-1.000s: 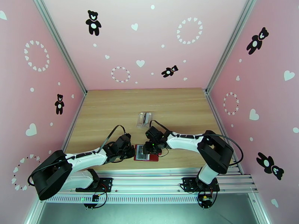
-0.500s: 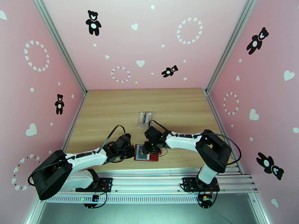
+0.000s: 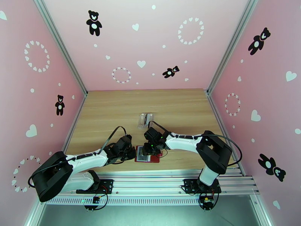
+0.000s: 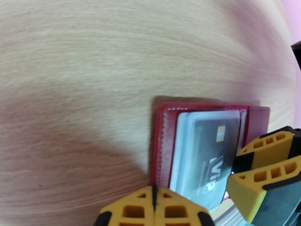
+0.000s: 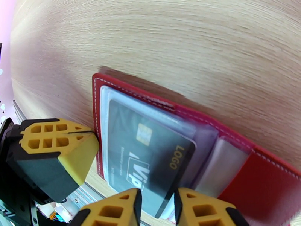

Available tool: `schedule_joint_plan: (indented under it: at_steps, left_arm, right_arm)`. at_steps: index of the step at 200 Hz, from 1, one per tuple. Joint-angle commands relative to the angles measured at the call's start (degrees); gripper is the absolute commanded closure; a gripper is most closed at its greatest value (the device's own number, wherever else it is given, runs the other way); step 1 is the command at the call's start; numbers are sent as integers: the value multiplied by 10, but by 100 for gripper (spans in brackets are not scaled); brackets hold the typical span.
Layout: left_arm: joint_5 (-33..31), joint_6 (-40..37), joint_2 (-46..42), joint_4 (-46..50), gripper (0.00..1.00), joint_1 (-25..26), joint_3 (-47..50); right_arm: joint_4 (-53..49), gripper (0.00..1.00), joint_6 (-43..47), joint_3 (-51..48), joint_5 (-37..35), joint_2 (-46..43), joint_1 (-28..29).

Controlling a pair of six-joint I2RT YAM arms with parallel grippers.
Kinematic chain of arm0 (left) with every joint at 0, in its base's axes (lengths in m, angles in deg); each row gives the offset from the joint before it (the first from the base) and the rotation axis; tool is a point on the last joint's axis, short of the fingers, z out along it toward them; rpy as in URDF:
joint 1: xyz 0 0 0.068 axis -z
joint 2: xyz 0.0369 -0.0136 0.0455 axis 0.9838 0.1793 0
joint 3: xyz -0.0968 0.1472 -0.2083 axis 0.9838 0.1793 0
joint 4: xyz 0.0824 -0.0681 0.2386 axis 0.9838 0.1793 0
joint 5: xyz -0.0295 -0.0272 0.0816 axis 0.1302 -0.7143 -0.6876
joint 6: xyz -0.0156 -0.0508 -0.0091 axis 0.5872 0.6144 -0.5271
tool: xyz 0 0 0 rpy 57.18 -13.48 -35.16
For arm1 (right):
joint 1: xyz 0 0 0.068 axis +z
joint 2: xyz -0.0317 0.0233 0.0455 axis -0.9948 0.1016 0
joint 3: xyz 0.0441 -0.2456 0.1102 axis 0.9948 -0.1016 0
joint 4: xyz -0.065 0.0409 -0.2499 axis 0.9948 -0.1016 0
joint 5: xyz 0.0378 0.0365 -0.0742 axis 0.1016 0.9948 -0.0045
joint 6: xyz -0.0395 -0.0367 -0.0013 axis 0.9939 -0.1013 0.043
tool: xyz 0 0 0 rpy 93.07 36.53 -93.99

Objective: Put the credit cards into the card holder

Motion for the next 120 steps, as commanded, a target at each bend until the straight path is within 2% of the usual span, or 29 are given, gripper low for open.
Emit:
schedule_joint_plan:
  at_steps: [1,42,92,120]
  left_arm:
    - [-8,-6,-5,36,98,8,3]
    - [-17,-7,-38,62,98,8,-1]
    - [-16,-7,-44,66,98,8,0]
    - [-13,-9,-43,67,98,8,-4]
  right_arm:
    - [-28,70,12,14,-23,-16,5]
    - [-40,71,19,13,-35,-29,3]
    - [-32,83,18,17,-36,-13,2]
    - [-27,87,17,16,-34,-5,1]
